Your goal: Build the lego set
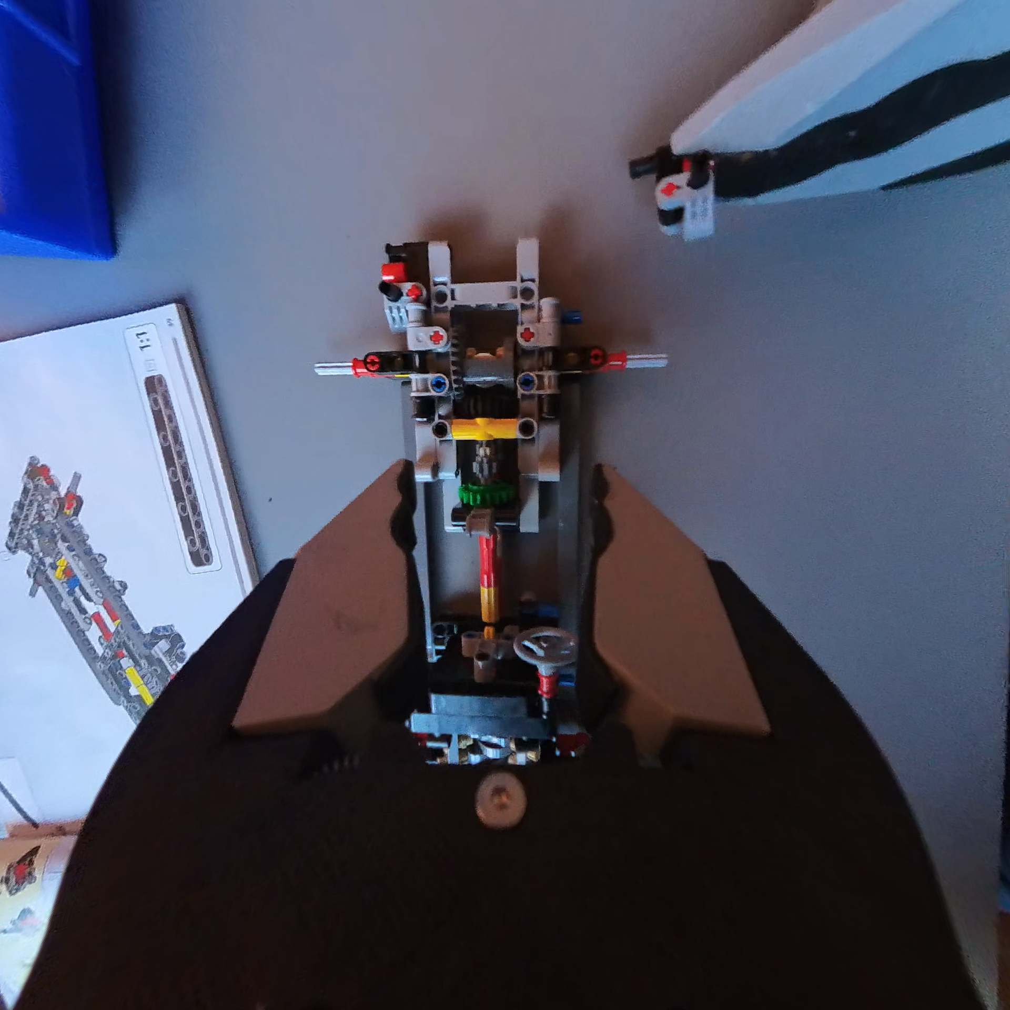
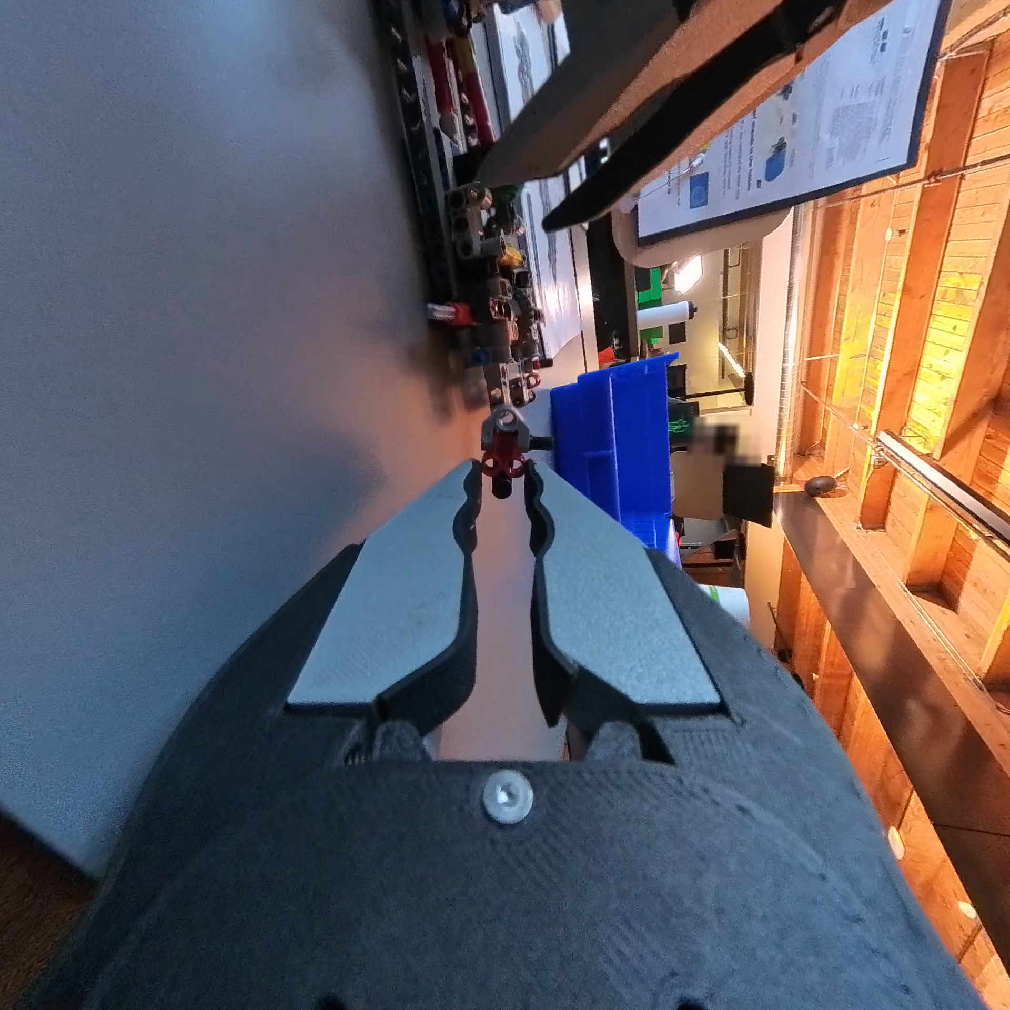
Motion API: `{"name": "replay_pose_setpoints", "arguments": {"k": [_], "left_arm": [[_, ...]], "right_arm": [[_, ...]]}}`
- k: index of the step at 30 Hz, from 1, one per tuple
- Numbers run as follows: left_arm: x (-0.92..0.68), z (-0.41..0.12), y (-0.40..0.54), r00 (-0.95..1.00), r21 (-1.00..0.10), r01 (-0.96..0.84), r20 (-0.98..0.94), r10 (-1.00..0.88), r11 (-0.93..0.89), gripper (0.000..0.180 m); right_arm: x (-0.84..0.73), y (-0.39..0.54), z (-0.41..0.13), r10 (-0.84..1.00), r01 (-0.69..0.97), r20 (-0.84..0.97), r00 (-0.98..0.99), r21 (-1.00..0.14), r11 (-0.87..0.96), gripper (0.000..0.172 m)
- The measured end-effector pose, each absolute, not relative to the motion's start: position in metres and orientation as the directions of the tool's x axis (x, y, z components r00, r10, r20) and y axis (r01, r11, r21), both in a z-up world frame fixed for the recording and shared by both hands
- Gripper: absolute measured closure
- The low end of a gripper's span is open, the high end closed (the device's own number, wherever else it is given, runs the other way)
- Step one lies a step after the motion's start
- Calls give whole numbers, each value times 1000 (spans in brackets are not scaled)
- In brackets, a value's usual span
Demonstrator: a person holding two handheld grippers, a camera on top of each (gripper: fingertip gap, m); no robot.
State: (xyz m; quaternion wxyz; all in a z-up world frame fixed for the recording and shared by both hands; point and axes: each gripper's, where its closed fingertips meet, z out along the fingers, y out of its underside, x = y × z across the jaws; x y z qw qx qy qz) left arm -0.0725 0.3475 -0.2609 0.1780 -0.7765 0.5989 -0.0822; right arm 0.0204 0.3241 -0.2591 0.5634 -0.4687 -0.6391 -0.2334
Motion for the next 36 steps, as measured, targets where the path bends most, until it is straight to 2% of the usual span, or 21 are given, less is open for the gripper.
{"name": "replay_pose_setpoints", "arguments": {"k": [6, 13, 36], "left_arm": [[-72, -267, 355, 275, -356, -906, -82, -958, -230, 109], [-75, -288, 353, 205, -265, -950, -124, -971, -167, 109], [-95, -287, 334, 208, -310, -937, -121, -971, -162, 108]], "right_arm": [[14, 342, -261, 339, 853, 939, 57, -222, 472, 160], [8, 352, -262, 350, 838, 934, 73, -248, 486, 159], [-12, 337, -271, 371, 812, 929, 8, -223, 540, 159]]}}
